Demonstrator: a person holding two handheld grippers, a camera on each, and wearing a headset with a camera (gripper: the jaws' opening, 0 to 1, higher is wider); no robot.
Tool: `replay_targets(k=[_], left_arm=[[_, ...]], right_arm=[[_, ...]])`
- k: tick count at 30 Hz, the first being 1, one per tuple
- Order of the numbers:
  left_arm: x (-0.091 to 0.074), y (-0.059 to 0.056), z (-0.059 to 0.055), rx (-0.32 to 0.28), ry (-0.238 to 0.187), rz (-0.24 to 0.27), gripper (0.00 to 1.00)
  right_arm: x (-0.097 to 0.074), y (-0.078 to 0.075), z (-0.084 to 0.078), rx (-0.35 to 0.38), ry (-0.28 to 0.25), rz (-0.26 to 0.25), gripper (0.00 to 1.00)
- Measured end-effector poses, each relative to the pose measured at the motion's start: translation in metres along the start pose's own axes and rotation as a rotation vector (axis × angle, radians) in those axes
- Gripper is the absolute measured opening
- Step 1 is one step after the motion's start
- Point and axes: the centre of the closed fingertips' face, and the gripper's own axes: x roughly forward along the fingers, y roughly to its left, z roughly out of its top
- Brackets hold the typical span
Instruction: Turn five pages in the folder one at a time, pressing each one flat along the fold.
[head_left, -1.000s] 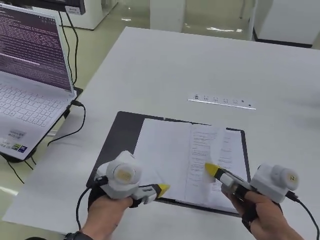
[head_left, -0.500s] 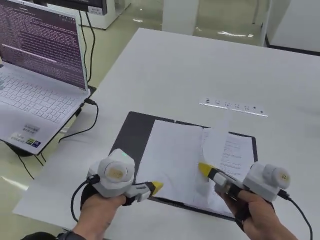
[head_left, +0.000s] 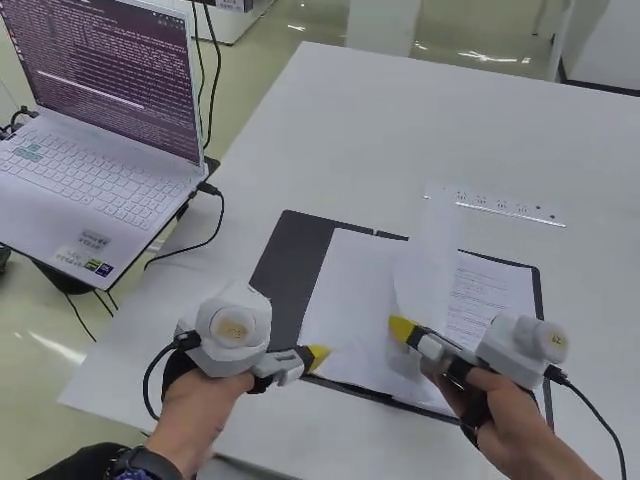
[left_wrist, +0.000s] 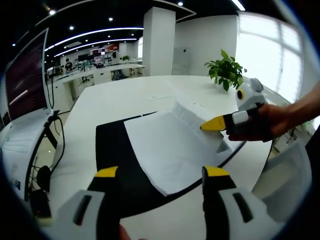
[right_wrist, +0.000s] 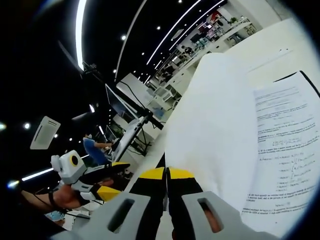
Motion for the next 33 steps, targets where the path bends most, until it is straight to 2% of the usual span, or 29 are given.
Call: replay_targets(k=[10,13,16,20,24,33], left_arm=[[-0.014,0.019,0.001,-0.026,-0.016,0.031,0.66],[-0.016,0.019,0.005,-0.054,-0.038,0.026,0.66],[-0.017,0.019,0.003,-0.038,-0.031,0.028,0.67],[-0.021,0.02,0.004,-0.061,-0.042,0.025,0.67],[-0.024,0.02,0.003,-0.058,-0.039,0.028,0.67],[-0.031,0.029,0.004,-0.076,-0.051,0.04,0.67]], right_arm=[[0.018,0.01,-0.012,0.007,0.033,0.019,0.0],[0.022,0.009,-0.017,0.011,0.044,0.021,0.0],[0.027,0.012,-0.022,0.013,0.059,0.028,0.0],[0.032,0.014,-0.028,0.02,0.072,0.033,0.0],[0.037,0.014,-0.034,0.028,0.081,0.038,0.0],[0.054,0.018,-0.046,0.048,0.112,0.051,0.0]])
